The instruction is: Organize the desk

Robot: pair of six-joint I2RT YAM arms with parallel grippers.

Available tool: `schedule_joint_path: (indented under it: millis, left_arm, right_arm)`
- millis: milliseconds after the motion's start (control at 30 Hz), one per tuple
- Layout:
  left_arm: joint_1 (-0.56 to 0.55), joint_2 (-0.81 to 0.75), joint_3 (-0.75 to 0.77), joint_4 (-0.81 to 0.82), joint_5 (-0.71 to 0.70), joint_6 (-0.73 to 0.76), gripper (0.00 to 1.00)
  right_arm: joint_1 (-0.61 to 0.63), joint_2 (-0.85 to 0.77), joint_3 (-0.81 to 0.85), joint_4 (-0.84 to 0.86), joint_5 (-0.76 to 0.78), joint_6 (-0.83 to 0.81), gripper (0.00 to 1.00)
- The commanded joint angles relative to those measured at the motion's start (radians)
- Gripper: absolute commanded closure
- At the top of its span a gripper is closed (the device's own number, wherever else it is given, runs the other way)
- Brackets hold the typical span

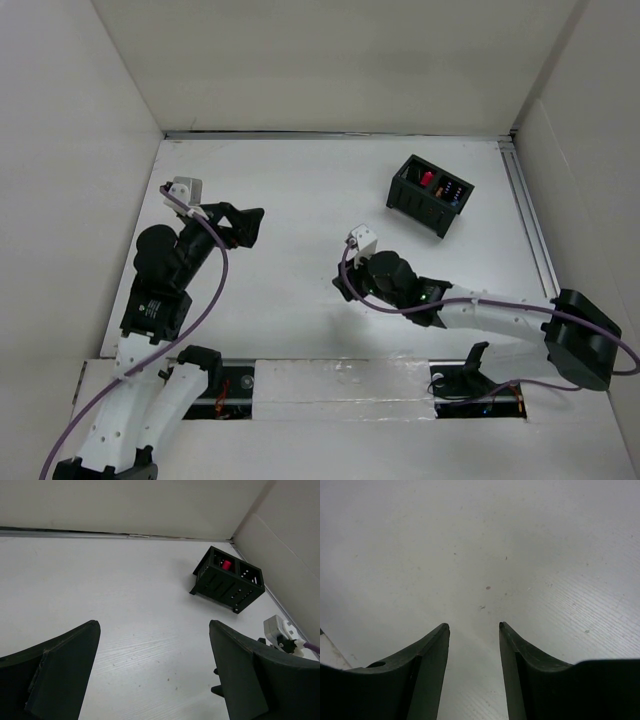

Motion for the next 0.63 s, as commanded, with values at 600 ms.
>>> schedule_joint_path:
  millis: [600]
  left_arm:
    - [-0.004,-0.028,0.008,0.052,-0.001,-0.020,0.14]
  right_arm:
    - [0.006,0.004,0.127,0.046,0.022,-0.011,0.50]
